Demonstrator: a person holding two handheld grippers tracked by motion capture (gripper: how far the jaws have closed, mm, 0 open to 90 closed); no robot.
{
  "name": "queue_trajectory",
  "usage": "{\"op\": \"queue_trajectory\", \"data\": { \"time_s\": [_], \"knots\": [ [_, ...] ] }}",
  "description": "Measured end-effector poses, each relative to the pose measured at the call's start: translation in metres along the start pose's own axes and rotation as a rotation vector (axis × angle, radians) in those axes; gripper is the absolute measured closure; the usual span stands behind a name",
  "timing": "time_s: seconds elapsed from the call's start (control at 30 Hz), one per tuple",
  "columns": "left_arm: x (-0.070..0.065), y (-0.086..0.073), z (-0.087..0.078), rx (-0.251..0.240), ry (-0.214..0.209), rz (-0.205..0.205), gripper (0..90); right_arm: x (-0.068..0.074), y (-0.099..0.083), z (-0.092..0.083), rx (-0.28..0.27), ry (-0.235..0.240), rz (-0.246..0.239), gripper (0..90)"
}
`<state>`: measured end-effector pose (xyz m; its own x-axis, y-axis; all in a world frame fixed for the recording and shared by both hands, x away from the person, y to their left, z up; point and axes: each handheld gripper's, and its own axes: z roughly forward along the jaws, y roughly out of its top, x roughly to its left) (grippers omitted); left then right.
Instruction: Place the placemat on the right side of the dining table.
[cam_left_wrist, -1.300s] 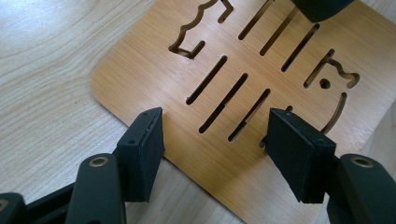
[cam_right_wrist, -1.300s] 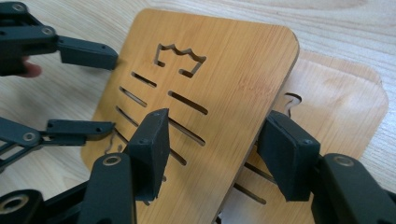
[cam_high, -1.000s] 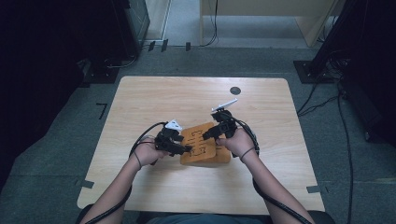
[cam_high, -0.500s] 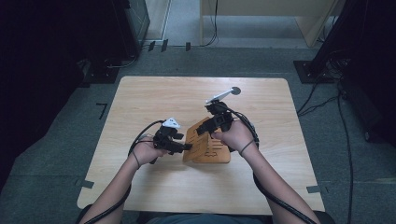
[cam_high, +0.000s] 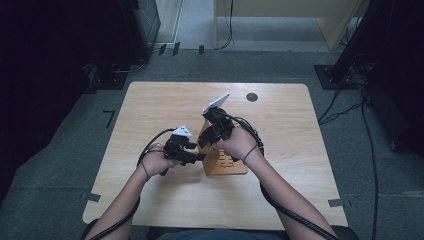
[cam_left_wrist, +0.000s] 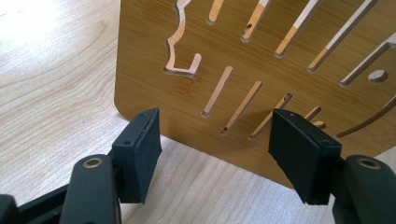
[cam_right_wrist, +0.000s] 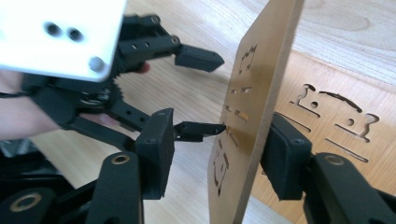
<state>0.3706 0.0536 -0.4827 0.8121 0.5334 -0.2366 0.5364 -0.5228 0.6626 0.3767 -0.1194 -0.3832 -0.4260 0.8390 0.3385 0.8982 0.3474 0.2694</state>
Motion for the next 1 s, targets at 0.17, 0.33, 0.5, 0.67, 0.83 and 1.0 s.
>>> {"op": "queue_trajectory", "data": {
  "time_s": [0.17, 0.33, 0.5, 0.67, 0.83, 1.0],
  "knots": [
    [0.001, -0.001, 0.0, 0.0, -0.002, -0.003, 33.0, 0.002, 0.004, 0.016, 0.032, -0.029, 0.0, 55.1],
    [0.002, -0.001, 0.0, 0.003, -0.001, -0.002, 32.3, -0.001, 0.005, 0.028, 0.042, -0.037, 0.006, 60.6],
    [0.002, -0.001, 0.0, 0.004, 0.004, -0.001, 32.4, -0.007, 0.006, 0.035, 0.048, -0.021, 0.022, 65.5],
    [0.002, -0.002, 0.001, 0.01, 0.004, 0.002, 32.3, -0.013, 0.006, 0.039, 0.052, -0.013, 0.02, 72.8],
    [0.004, -0.003, -0.001, 0.015, 0.0, -0.001, 31.4, -0.023, 0.007, 0.038, 0.062, 0.037, 0.074, 85.1],
    [0.007, -0.003, -0.008, 0.001, 0.002, 0.019, 29.3, -0.018, 0.008, 0.035, 0.067, 0.067, 0.065, 87.4]
  ]
}}
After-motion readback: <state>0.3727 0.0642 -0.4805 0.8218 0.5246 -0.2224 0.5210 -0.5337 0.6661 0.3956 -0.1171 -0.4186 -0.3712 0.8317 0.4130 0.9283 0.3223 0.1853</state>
